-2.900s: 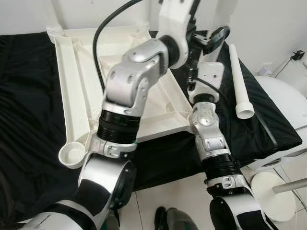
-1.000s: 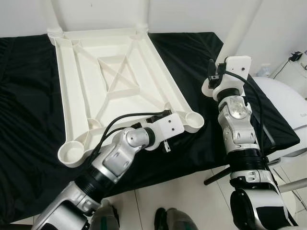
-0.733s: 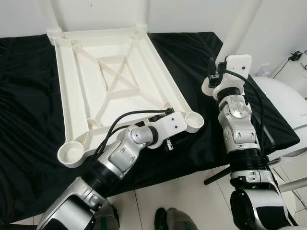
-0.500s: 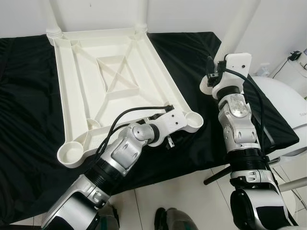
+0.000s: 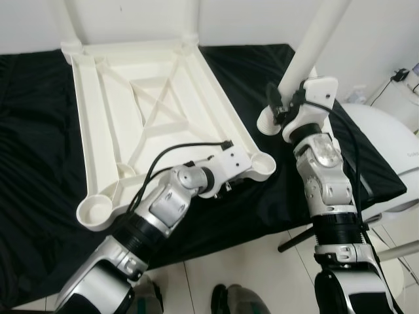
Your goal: Building children table
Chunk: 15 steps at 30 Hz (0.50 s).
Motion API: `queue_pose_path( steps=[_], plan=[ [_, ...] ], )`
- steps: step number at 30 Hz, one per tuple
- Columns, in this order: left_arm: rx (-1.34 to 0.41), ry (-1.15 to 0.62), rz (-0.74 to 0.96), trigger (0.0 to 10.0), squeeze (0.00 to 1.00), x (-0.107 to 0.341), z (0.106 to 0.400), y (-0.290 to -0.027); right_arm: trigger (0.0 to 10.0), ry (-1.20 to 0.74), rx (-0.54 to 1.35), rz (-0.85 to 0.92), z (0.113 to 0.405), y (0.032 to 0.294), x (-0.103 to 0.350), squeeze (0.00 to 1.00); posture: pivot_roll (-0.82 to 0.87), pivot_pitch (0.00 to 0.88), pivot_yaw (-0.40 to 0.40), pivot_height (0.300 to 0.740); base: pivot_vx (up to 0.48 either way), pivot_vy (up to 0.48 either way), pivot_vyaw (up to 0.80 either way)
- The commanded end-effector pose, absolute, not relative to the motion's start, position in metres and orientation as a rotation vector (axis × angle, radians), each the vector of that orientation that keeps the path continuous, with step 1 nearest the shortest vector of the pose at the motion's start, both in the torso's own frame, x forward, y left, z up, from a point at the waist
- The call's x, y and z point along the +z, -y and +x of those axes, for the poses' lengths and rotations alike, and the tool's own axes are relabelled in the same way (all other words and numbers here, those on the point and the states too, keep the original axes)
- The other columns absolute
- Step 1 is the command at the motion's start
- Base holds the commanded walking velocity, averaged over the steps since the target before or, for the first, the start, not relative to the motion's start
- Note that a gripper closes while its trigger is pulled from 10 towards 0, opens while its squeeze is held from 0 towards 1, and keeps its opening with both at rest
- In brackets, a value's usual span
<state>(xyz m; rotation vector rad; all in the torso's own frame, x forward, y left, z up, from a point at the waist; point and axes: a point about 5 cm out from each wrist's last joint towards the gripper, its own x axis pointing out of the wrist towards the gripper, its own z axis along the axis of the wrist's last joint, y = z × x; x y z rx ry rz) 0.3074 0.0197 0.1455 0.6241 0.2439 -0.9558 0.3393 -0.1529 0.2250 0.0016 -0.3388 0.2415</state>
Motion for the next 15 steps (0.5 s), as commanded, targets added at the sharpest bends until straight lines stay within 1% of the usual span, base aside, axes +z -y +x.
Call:
queue_pose_path(
  steps=[1, 10, 11, 12, 13, 14, 15],
  plan=[
    [-0.937, -0.360, 0.645, 10.0, 0.00, 0.124, 0.306, -0.031, 10.0, 0.350, 0.263, -0.001, 0.336, 0.156, 0.229, 0.00, 0.01, 0.080, -0.062, 0.740, 0.000, 0.000, 0.00],
    [-0.957, -0.382, 0.666, 10.0, 0.00, 0.119, 0.303, -0.033, 10.0, 0.317, 0.338, -0.034, 0.328, 0.153, 0.223, 0.00, 0.01, 0.079, -0.061, 0.740, 0.000, 0.000, 0.00],
    [-0.960, -0.384, 0.670, 7.0, 0.00, 0.118, 0.302, -0.033, 10.0, 0.315, 0.340, -0.040, 0.328, 0.153, 0.222, 0.00, 0.01, 0.080, -0.060, 0.740, 0.000, 0.000, 0.00],
    [-0.962, -0.385, 0.671, 4.9, 0.00, 0.118, 0.302, -0.033, 10.0, 0.310, 0.345, -0.040, 0.327, 0.153, 0.222, 0.00, 0.01, 0.081, -0.060, 0.740, 0.000, 0.000, 0.00],
    [-0.970, -0.382, 0.674, 3.1, 0.00, 0.118, 0.301, -0.033, 10.0, 0.308, 0.348, -0.041, 0.327, 0.153, 0.222, 0.00, 0.01, 0.081, -0.060, 0.740, 0.000, 0.000, 0.00],
    [-0.970, -0.382, 0.674, 3.1, 0.00, 0.118, 0.301, -0.033, 10.0, 0.308, 0.348, -0.041, 0.327, 0.153, 0.222, 0.00, 0.01, 0.081, -0.060, 0.740, 0.000, 0.000, 0.00],
    [-0.973, -0.379, 0.672, 0.0, 0.00, 0.117, 0.300, -0.034, 10.0, 0.304, 0.357, -0.043, 0.326, 0.153, 0.222, 0.00, 0.01, 0.082, -0.061, 0.740, 0.000, 0.000, 0.00]
  ],
)
